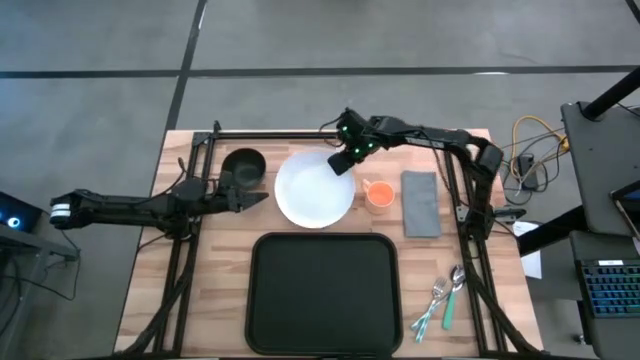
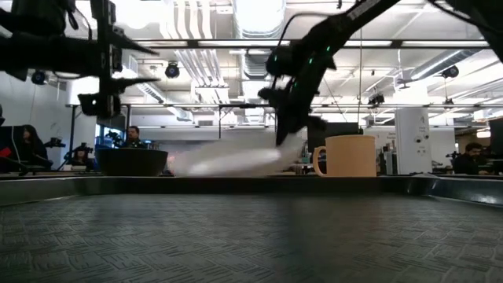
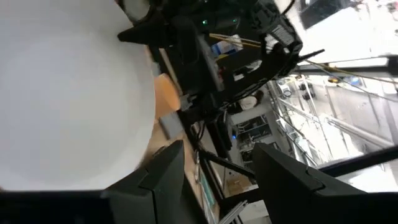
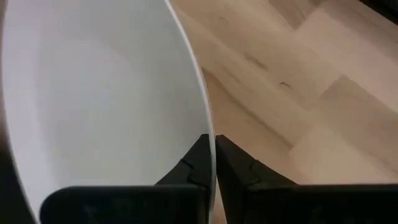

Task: Set up tray
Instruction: Put the white plate in the center of the black tray, then put the orange cup on the black tray at the top left of the white plate

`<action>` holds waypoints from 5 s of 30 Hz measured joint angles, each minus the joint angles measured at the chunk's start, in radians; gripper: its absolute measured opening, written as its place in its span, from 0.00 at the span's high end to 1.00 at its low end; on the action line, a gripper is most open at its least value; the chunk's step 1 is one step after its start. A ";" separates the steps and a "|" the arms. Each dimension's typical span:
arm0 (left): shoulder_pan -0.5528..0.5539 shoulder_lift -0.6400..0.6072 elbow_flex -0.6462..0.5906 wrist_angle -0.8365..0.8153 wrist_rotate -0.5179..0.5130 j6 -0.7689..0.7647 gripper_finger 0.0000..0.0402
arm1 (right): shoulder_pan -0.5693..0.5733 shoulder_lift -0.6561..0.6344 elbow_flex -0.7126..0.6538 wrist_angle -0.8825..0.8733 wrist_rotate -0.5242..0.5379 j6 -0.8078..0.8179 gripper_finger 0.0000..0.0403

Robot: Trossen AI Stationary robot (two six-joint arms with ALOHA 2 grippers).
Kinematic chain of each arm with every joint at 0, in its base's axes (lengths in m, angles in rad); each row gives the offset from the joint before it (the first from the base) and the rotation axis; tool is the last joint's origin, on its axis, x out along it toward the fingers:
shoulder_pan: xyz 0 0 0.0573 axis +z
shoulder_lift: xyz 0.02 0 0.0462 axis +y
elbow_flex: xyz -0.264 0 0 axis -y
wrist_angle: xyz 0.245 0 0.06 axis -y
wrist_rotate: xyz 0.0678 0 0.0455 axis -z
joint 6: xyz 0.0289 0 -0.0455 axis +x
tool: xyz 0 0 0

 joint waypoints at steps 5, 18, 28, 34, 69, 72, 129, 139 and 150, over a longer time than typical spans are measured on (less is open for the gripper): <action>-0.001 0.000 0.059 -0.004 0.009 0.106 0.57 | 0.000 -0.109 0.002 -0.022 -0.102 0.053 0.98; -0.001 0.000 0.143 -0.007 0.083 0.210 0.57 | 0.245 -0.148 -0.054 -0.175 -0.118 0.075 0.98; -0.001 0.002 0.128 -0.008 0.105 0.210 0.57 | 0.381 0.022 -0.075 -0.141 -0.163 0.060 0.98; -0.001 0.001 0.122 -0.007 0.106 0.208 0.57 | 0.445 0.119 -0.065 -0.094 -0.227 0.041 0.98; -0.001 0.015 0.136 -0.189 0.060 0.187 0.57 | 0.557 -0.026 -0.065 -0.037 0.369 -0.005 0.49; -0.001 0.042 0.217 -0.361 -0.012 0.180 0.57 | 0.530 -0.081 -0.065 -0.076 0.432 -0.005 0.46; 0.000 0.433 0.587 -0.965 -0.128 0.279 0.57 | 0.039 -0.344 -0.409 -0.271 0.395 -0.126 0.47; 0.000 0.433 0.566 -0.966 -0.128 0.255 0.57 | 0.038 -0.344 -0.383 -0.309 0.413 -0.248 0.47; 0.000 0.433 0.548 -0.965 -0.128 0.228 0.57 | 0.036 -0.344 -0.452 -0.209 0.392 -0.368 0.52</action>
